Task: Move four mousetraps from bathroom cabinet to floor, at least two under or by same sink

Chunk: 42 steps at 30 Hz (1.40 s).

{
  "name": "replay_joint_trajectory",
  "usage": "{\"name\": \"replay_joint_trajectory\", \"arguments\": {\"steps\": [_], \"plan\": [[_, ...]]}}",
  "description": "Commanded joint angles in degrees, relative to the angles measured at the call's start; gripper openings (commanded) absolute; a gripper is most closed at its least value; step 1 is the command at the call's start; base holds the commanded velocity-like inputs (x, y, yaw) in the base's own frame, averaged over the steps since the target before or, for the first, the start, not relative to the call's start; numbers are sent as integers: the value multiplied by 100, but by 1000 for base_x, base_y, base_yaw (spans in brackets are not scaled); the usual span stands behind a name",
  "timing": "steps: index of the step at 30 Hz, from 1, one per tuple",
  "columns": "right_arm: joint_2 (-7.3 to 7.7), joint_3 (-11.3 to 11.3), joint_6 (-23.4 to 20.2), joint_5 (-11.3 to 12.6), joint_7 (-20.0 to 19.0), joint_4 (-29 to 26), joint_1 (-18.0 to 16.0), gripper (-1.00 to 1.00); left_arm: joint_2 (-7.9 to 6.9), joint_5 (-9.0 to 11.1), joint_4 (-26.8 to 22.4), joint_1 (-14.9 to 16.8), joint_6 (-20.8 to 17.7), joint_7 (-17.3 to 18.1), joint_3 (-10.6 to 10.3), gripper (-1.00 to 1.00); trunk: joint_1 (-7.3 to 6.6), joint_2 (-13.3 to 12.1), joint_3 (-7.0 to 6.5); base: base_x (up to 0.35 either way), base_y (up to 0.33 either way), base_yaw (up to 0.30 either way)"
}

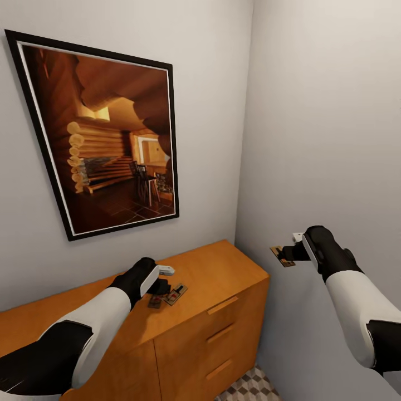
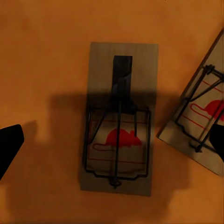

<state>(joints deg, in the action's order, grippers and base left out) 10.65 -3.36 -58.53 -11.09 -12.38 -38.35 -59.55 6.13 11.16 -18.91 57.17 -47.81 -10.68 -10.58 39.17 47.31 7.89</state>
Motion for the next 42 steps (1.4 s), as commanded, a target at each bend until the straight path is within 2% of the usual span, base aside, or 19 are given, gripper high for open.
{"name": "replay_joint_trajectory", "arguments": {"steps": [1,42], "plan": [[-2,-16,-19,-60,-54,-6,-4,-100,-2,61,-7,4,-20,-40,-40,100,1,7,10,0,0,0],[-2,-16,-18,-60,-54,-6,-4,-100,22,76,4,4,-17,-47,-46,100,1,7,10,0,0,0]]}}
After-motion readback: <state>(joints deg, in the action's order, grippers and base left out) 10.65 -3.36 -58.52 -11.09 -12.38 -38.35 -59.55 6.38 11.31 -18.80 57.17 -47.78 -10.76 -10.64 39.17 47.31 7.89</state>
